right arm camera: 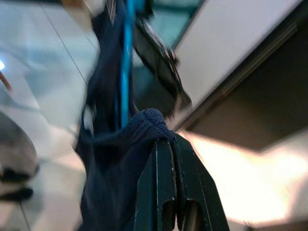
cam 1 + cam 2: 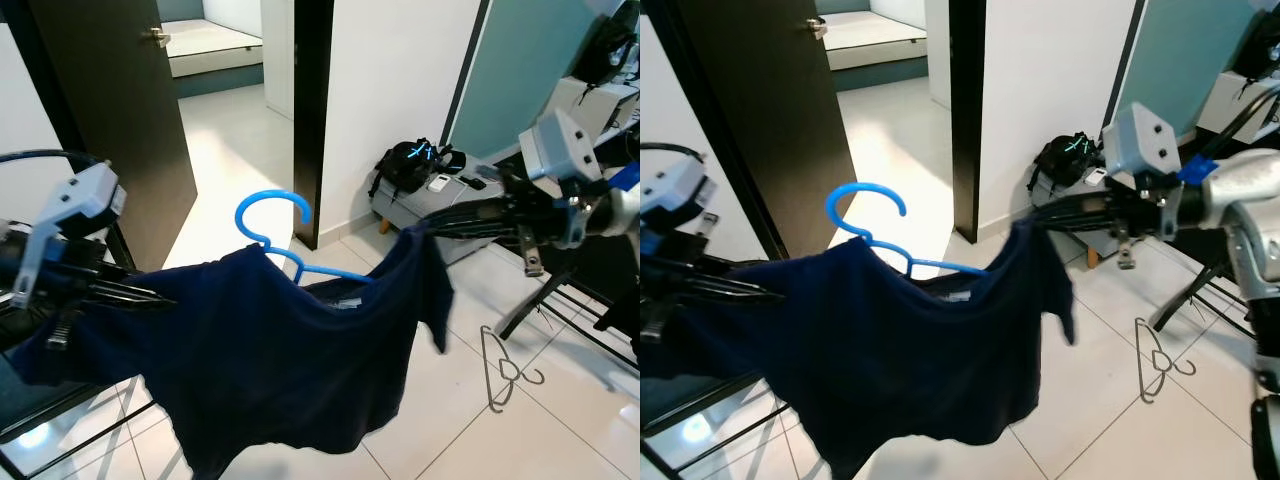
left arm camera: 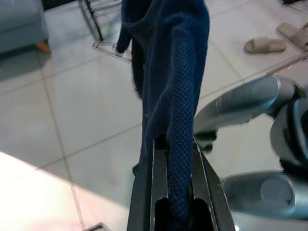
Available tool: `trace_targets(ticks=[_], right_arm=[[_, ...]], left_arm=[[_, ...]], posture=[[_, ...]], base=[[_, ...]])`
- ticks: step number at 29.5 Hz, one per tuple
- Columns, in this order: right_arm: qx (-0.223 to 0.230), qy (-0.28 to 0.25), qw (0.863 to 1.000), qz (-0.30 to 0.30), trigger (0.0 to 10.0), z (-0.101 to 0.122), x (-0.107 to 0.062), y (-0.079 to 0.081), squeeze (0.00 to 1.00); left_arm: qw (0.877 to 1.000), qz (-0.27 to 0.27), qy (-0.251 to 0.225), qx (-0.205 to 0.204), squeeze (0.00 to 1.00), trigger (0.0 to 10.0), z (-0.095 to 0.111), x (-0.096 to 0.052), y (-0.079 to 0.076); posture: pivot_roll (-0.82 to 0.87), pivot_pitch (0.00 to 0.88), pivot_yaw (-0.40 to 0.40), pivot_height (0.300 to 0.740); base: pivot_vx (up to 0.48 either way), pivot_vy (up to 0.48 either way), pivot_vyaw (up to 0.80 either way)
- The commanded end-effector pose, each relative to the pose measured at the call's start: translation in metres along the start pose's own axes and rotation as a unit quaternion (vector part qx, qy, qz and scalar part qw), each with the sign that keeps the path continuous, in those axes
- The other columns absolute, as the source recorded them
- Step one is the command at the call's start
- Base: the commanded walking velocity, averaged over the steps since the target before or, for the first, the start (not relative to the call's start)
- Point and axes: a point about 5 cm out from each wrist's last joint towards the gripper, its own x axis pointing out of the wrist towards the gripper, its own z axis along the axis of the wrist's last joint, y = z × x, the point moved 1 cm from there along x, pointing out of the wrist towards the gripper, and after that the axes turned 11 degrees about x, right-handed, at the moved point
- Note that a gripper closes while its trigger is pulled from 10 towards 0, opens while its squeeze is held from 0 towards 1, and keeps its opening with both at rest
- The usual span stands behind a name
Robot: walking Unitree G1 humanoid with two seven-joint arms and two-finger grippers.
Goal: Hang hanger
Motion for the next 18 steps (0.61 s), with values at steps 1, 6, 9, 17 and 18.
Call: trace_targets(ticks=[1,6,9,17,18], right_arm=[[-0.017,-0.023,1.000,0.013,0.0,0.014,0.003,0.003,0.00],[-0.021,-0.035,0.999,0.019,0.0,0.018,0.007,0.004,0.00],[-0.002,-0.035,0.999,0.005,10.0,0.016,0.007,0.001,0.12],[0.023,0.010,0.999,-0.031,10.0,0.003,-0.014,-0.001,1.00],[0.024,0.014,0.999,-0.034,10.0,0.002,-0.016,-0.001,1.00]], left_arm=[[1.000,-0.009,-0.017,0.007,0.00,10.0,0.005,0.009,0.000],[1.000,-0.006,-0.028,0.005,0.00,10.0,0.006,0.013,0.001],[1.000,-0.004,-0.028,0.004,0.00,10.0,0.006,0.013,0.001],[0.999,0.036,-0.035,0.001,0.00,10.0,0.004,0.007,0.005],[0.998,0.041,-0.036,0.001,0.00,10.0,0.004,0.007,0.006]], posture=[[0.00,0.000,-0.019,0.740],[0.00,0.000,-0.018,0.740],[0.00,0.000,-0.019,0.740],[-0.01,0.000,-0.017,0.740],[-0.01,0.000,-0.017,0.740]], base=[[0.000,0.000,0.00],[0.000,0.000,0.00],[0.000,0.000,0.00],[0.000,0.000,0.00],[0.000,0.000,0.00]])
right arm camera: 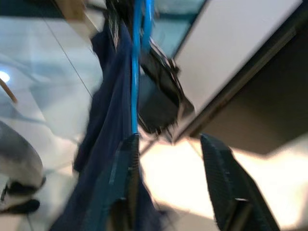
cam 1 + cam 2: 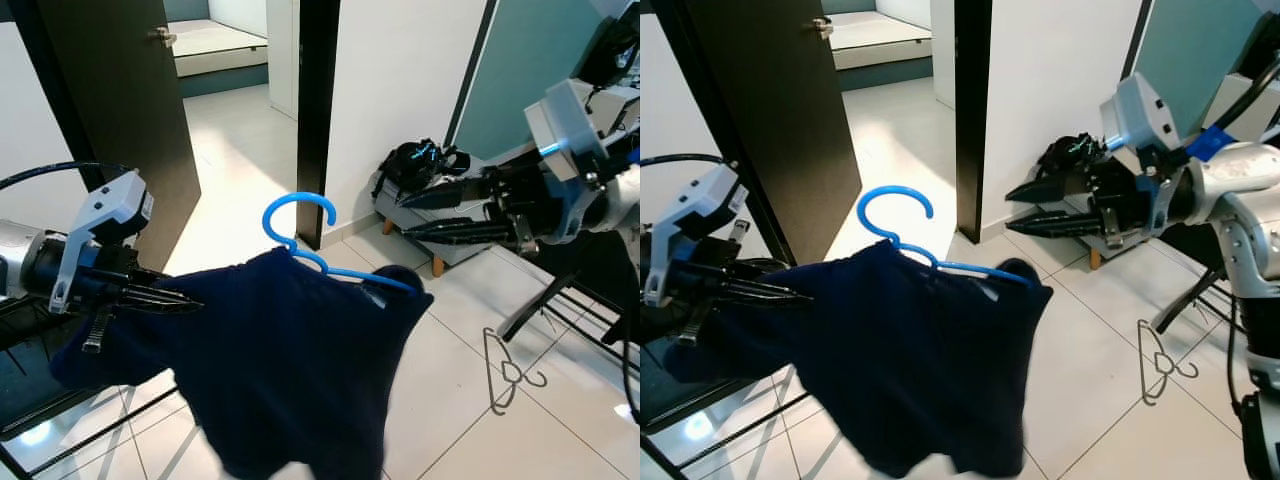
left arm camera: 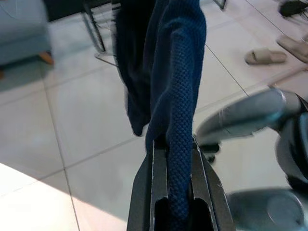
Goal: Hang hanger
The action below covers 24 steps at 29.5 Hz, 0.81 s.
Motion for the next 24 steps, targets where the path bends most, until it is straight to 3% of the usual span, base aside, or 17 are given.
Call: trace_targets(ticks=[1,6,8,10,11,12,13,14,15,17,18,19,20,21,22,23,24], right_arm=[[-0.004,0.005,1.000,-0.012,10.0,-0.001,-0.006,-0.001,1.00],[0.000,0.013,0.999,-0.044,10.0,-0.006,-0.017,-0.004,1.00],[0.007,-0.008,0.989,-0.147,10.0,-0.012,-0.032,-0.021,1.00],[0.013,-0.019,0.979,-0.201,10.0,-0.017,-0.039,-0.030,1.00],[0.024,-0.038,0.961,-0.275,10.0,-0.023,-0.047,-0.040,0.95],[0.050,-0.061,0.934,-0.349,10.0,-0.034,-0.056,-0.049,0.54],[0.069,-0.073,0.915,-0.390,10.0,-0.041,-0.061,-0.053,0.54],[0.069,-0.073,0.915,-0.390,10.0,-0.041,-0.061,-0.053,0.54],[0.092,-0.094,0.894,-0.429,10.0,-0.051,-0.064,-0.055,0.00],[0.143,-0.145,0.859,-0.470,10.0,-0.067,-0.062,-0.054,0.00],[0.143,-0.145,0.859,-0.470,10.0,-0.067,-0.062,-0.054,0.00],[0.188,-0.188,0.834,-0.483,10.0,-0.077,-0.056,-0.053,0.00],[0.214,-0.205,0.824,-0.482,10.0,-0.085,-0.044,-0.049,0.00],[0.234,-0.211,0.822,-0.475,10.0,-0.092,-0.031,-0.044,0.00],[0.234,-0.211,0.822,-0.475,10.0,-0.092,-0.031,-0.044,0.00],[0.261,-0.208,0.829,-0.449,10.0,-0.102,-0.002,-0.037,0.00],[0.261,-0.208,0.829,-0.449,10.0,-0.102,-0.002,-0.037,0.00]], left_arm=[[1.000,0.016,-0.021,0.002,0.00,10.0,0.002,-0.002,0.003],[0.998,0.059,-0.036,0.006,0.00,10.0,0.000,0.000,0.008],[0.990,0.121,-0.077,0.013,0.00,10.0,0.001,0.005,0.014],[0.984,0.148,-0.099,0.015,0.00,10.0,0.002,0.007,0.017],[0.975,0.181,-0.131,0.014,0.00,10.0,0.004,0.009,0.019],[0.959,0.227,-0.169,0.004,0.00,10.0,0.006,0.011,0.023],[0.948,0.255,-0.192,-0.006,0.00,10.0,0.007,0.012,0.025],[0.948,0.255,-0.192,-0.006,0.00,10.0,0.007,0.012,0.025],[0.935,0.285,-0.209,-0.008,0.00,10.0,0.007,0.014,0.027],[0.910,0.340,-0.235,-0.018,0.00,10.0,0.006,0.017,0.030],[0.910,0.340,-0.235,-0.018,0.00,10.0,0.006,0.017,0.030],[0.895,0.369,-0.248,-0.027,0.00,10.0,0.005,0.021,0.031],[0.884,0.387,-0.260,-0.034,0.00,10.0,0.005,0.025,0.030],[0.872,0.409,-0.267,-0.040,0.00,10.0,0.005,0.029,0.030],[0.872,0.409,-0.267,-0.040,0.00,10.0,0.005,0.029,0.030],[0.852,0.445,-0.270,-0.051,0.00,10.0,0.005,0.039,0.031],[0.852,0.445,-0.270,-0.051,0.00,10.0,0.005,0.039,0.031]], posture=[[-0.01,0.000,-0.017,0.740],[-0.01,0.000,-0.017,0.740],[-0.01,0.000,-0.018,0.740],[-0.01,0.000,-0.018,0.740],[-0.02,0.000,-0.017,0.740],[-0.02,0.000,-0.016,0.740],[-0.02,0.000,-0.016,0.740],[-0.02,0.000,-0.016,0.740],[-0.02,0.000,-0.015,0.740],[-0.02,0.000,-0.013,0.740],[-0.02,0.000,-0.013,0.740],[-0.02,0.000,-0.011,0.740],[-0.02,0.000,-0.009,0.740],[-0.02,0.000,-0.009,0.740],[-0.02,0.000,-0.009,0.740],[-0.02,0.000,-0.011,0.740],[-0.02,0.000,-0.011,0.740]], base=[[0.000,0.000,0.00],[0.000,0.000,0.00],[0.000,0.000,0.00],[0.000,0.000,0.00],[0.000,0.000,0.00],[0.000,0.000,0.00],[0.000,0.000,0.00],[0.000,0.000,0.00],[0.000,0.000,0.00],[0.000,0.000,0.00],[0.000,0.000,0.00],[0.000,0.000,0.00],[0.000,0.000,0.00],[0.000,0.000,0.00],[0.000,0.000,0.00],[0.000,0.000,0.00],[0.000,0.000,0.00]])
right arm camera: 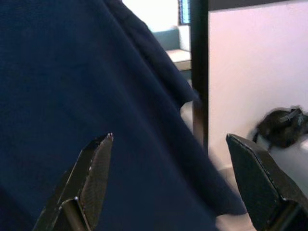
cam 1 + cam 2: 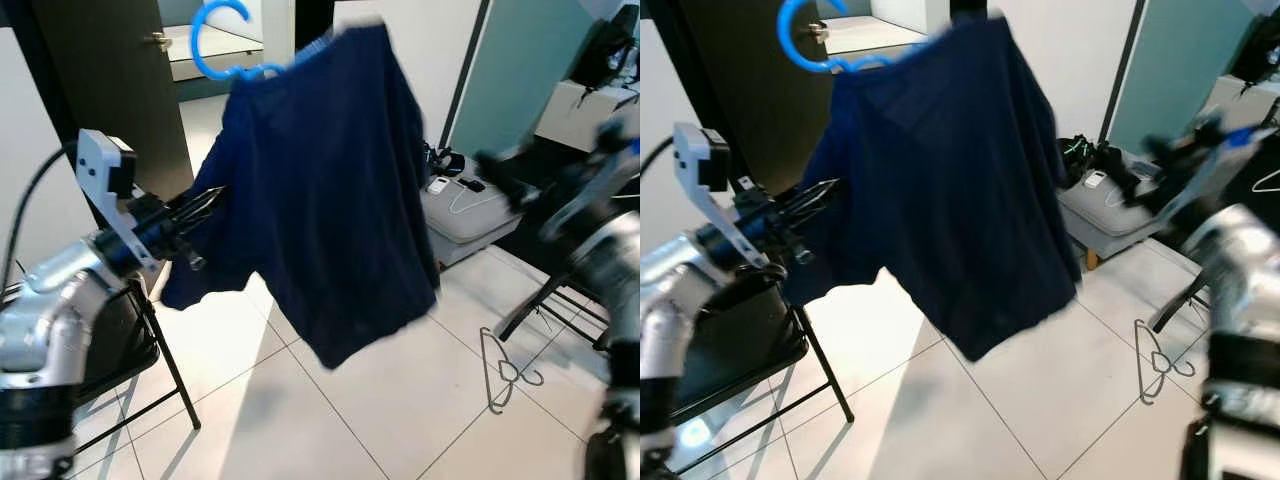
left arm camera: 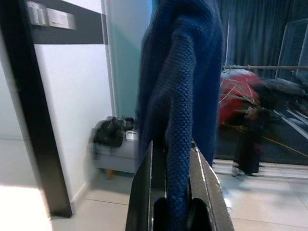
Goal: Hang hanger
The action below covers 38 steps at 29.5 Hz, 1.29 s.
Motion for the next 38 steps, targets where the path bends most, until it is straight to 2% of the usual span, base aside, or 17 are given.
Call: trace_targets(ticks=[1,5,6,8,10,11,12,13,14,15,18,21,25,27,30,34,38], right_arm=[[0.002,0.009,1.000,0.025,10.0,-0.007,0.008,0.018,0.00],[0.019,0.020,0.999,0.035,10.0,-0.017,0.016,0.032,0.00],[0.032,0.024,0.998,0.040,10.0,-0.018,0.018,0.037,0.00],[0.059,0.051,0.993,0.085,10.0,-0.023,0.021,0.055,0.00],[0.059,0.051,0.993,0.085,10.0,-0.023,0.021,0.055,0.00],[0.055,0.100,0.979,0.171,10.0,-0.033,0.016,0.084,0.00],[0.055,0.100,0.979,0.171,10.0,-0.033,0.016,0.084,0.00],[0.065,0.116,0.970,0.203,10.0,-0.037,0.013,0.097,0.00],[0.065,0.116,0.970,0.203,10.0,-0.037,0.013,0.097,0.00],[0.073,0.126,0.964,0.223,10.0,-0.040,0.011,0.106,0.00],[0.096,0.127,0.961,0.225,10.0,-0.042,0.013,0.113,0.00],[0.159,0.134,0.947,0.245,10.0,-0.051,0.016,0.142,0.00],[0.184,0.126,0.946,0.235,10.0,-0.052,0.021,0.148,0.00],[0.221,0.116,0.950,0.190,10.0,-0.053,0.030,0.146,0.00],[0.246,0.110,0.952,0.147,10.0,-0.056,0.038,0.141,0.00],[0.270,0.100,0.956,0.056,10.0,-0.061,0.048,0.128,0.00],[0.285,0.095,0.953,0.028,10.0,-0.062,0.051,0.124,0.00]], left_arm=[[0.999,0.041,-0.013,0.020,0.00,10.0,0.004,0.003,-0.002],[0.996,0.089,0.008,0.026,0.00,10.0,-0.004,0.007,-0.009],[0.994,0.102,0.025,0.031,0.00,10.0,-0.010,0.008,-0.013],[0.984,0.143,0.083,0.073,0.00,10.0,-0.026,0.008,-0.021],[0.984,0.143,0.083,0.073,0.00,10.0,-0.026,0.008,-0.021],[0.971,0.180,0.127,0.098,0.00,10.0,-0.041,0.007,-0.033],[0.971,0.180,0.127,0.098,0.00,10.0,-0.041,0.007,-0.033],[0.965,0.184,0.140,0.120,0.00,10.0,-0.045,0.009,-0.042],[0.965,0.184,0.140,0.120,0.00,10.0,-0.045,0.009,-0.042],[0.962,0.186,0.147,0.137,0.00,10.0,-0.048,0.010,-0.048],[0.959,0.179,0.150,0.160,0.00,10.0,-0.049,0.013,-0.057],[0.941,0.179,0.159,0.237,0.00,10.0,-0.053,0.018,-0.080],[0.933,0.190,0.157,0.262,0.00,10.0,-0.051,0.018,-0.082],[0.919,0.209,0.158,0.295,0.00,10.0,-0.050,0.017,-0.085],[0.911,0.212,0.147,0.322,0.00,10.0,-0.047,0.018,-0.092],[0.902,0.227,0.138,0.340,0.00,10.0,-0.042,0.018,-0.101],[0.900,0.231,0.134,0.344,0.00,10.0,-0.040,0.018,-0.105]], posture=[[-0.02,0.000,-0.011,0.740],[-0.01,0.000,-0.013,0.740],[-0.01,0.000,-0.020,0.740],[0.00,0.000,-0.021,0.740],[0.00,0.000,-0.021,0.740],[0.00,0.000,-0.024,0.740],[0.00,0.000,-0.024,0.740],[-0.01,0.000,-0.023,0.740],[-0.01,0.000,-0.023,0.740],[-0.01,0.000,-0.023,0.740],[-0.01,0.000,-0.022,0.740],[-0.01,0.000,-0.023,0.740],[-0.01,0.000,-0.023,0.740],[-0.01,0.000,-0.025,0.740],[-0.01,0.000,-0.027,0.740],[0.00,0.000,-0.030,0.740],[0.00,0.000,-0.031,0.740]], base=[[0.000,0.000,0.00],[0.000,0.000,0.00],[0.000,0.000,0.00],[0.000,0.000,0.00],[0.000,0.000,0.00],[0.000,0.000,0.00],[0.000,0.000,0.00],[0.000,0.000,0.00],[0.000,0.000,0.00],[0.000,0.000,0.00],[0.000,0.000,0.00],[0.000,0.000,0.00],[0.000,0.000,0.00],[0.000,0.000,0.00],[0.000,0.000,0.00],[0.000,0.000,0.00],[0.000,0.000,0.00]])
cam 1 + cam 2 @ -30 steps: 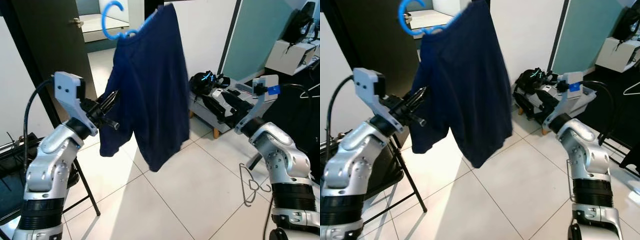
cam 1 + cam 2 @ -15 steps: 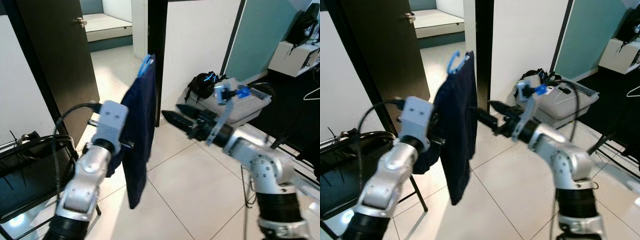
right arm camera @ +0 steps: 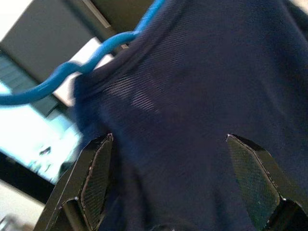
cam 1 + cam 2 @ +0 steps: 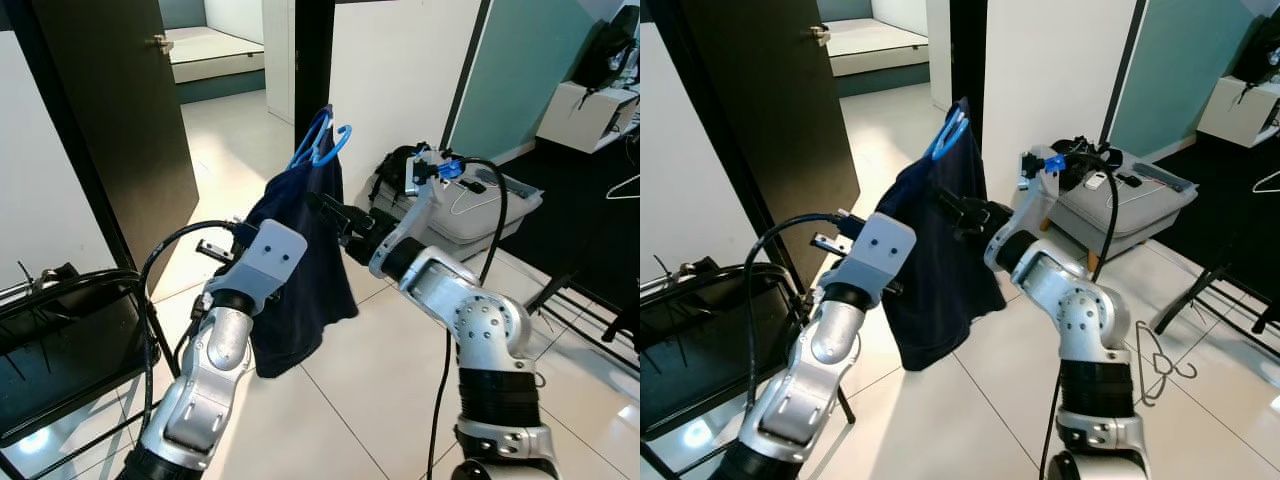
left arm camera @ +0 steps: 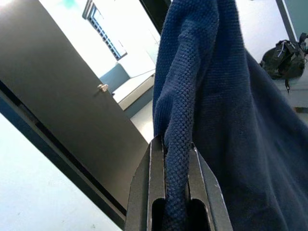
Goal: Hang hanger
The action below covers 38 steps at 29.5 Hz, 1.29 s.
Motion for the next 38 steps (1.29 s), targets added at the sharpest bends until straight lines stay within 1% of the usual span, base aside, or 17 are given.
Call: trace_targets(ticks=[1,5,7,9,11,13,15,16,27,31,32,34,35,36,37,38], right_arm=[[0.016,-0.014,1.000,-0.015,10.0,0.003,0.002,-0.002,0.00],[0.034,-0.013,0.999,-0.009,10.0,0.002,0.005,0.002,0.00],[0.047,-0.003,0.999,0.015,10.0,-0.001,0.006,0.011,0.00],[0.047,-0.003,0.999,0.015,10.0,-0.001,0.006,0.011,0.00],[0.049,0.016,0.998,0.046,10.0,-0.005,0.005,0.020,0.00],[0.049,0.016,0.998,0.046,10.0,-0.005,0.005,0.020,0.00],[0.040,0.051,0.995,0.073,10.0,-0.013,-0.001,0.027,0.00],[0.037,0.062,0.994,0.077,10.0,-0.015,-0.004,0.027,0.00],[0.035,0.084,0.992,0.083,10.0,-0.020,-0.011,0.027,0.00],[0.035,0.083,0.992,0.085,10.0,-0.020,-0.012,0.028,0.00],[0.038,0.072,0.994,0.076,10.0,-0.018,-0.010,0.027,0.00],[0.038,0.072,0.994,0.076,10.0,-0.018,-0.010,0.027,0.00],[0.045,0.052,0.996,0.058,10.0,-0.013,-0.006,0.024,0.00],[0.045,0.052,0.996,0.058,10.0,-0.013,-0.006,0.024,0.00],[0.067,0.005,0.998,0.014,10.0,-0.003,0.005,0.017,0.00],[0.067,0.005,0.998,0.014,10.0,-0.003,0.005,0.017,0.00]], left_arm=[[1.000,0.022,-0.019,0.003,0.00,10.0,0.011,-0.003,0.005],[1.000,0.015,-0.027,0.004,0.00,10.0,0.016,-0.007,-0.001],[1.000,0.007,-0.026,0.002,0.00,10.0,0.017,-0.009,-0.006],[1.000,0.007,-0.026,0.002,0.00,10.0,0.017,-0.009,-0.006],[1.000,0.006,-0.025,0.003,0.00,10.0,0.018,-0.010,-0.009],[1.000,0.006,-0.025,0.003,0.00,10.0,0.018,-0.010,-0.009],[1.000,0.006,-0.021,0.006,0.00,10.0,0.016,-0.009,-0.009],[1.000,0.006,-0.020,0.007,0.00,10.0,0.015,-0.008,-0.009],[1.000,0.007,-0.014,0.013,0.00,10.0,0.013,-0.007,-0.009],[1.000,0.005,-0.016,0.012,0.00,10.0,0.013,-0.007,-0.011],[1.000,0.002,-0.020,0.011,0.00,10.0,0.015,-0.008,-0.012],[1.000,0.002,-0.020,0.011,0.00,10.0,0.015,-0.008,-0.012],[1.000,-0.001,-0.027,0.010,0.00,10.0,0.019,-0.010,-0.015],[1.000,-0.001,-0.027,0.010,0.00,10.0,0.019,-0.010,-0.015],[0.999,-0.014,-0.044,0.006,0.00,10.0,0.030,-0.016,-0.023],[0.999,-0.014,-0.044,0.006,0.00,10.0,0.030,-0.016,-0.023]], posture=[[0.00,0.000,-0.032,0.740],[0.00,0.000,-0.032,0.740],[0.00,0.000,-0.033,0.740],[0.00,0.000,-0.033,0.740],[0.00,0.000,-0.032,0.740],[0.00,0.000,-0.032,0.740],[-0.01,0.000,-0.032,0.740],[-0.01,0.000,-0.031,0.740],[-0.01,0.000,-0.028,0.740],[-0.01,0.000,-0.028,0.740],[-0.01,0.000,-0.027,0.740],[-0.01,0.000,-0.027,0.740],[0.00,0.000,-0.026,0.740],[0.00,0.000,-0.026,0.740],[0.00,0.000,-0.026,0.740],[0.00,0.000,-0.026,0.740]], base=[[0.000,0.000,0.00],[0.000,0.000,0.00],[0.000,0.000,0.00],[0.000,0.000,0.00],[0.000,0.000,0.00],[0.000,0.000,0.00],[0.000,0.000,0.00],[0.000,0.000,0.00],[0.000,0.000,0.00],[0.000,0.000,0.00],[0.000,0.000,0.00],[0.000,0.000,0.00],[0.000,0.000,0.00],[0.000,0.000,0.00],[0.000,0.000,0.00],[0.000,0.000,0.00]])
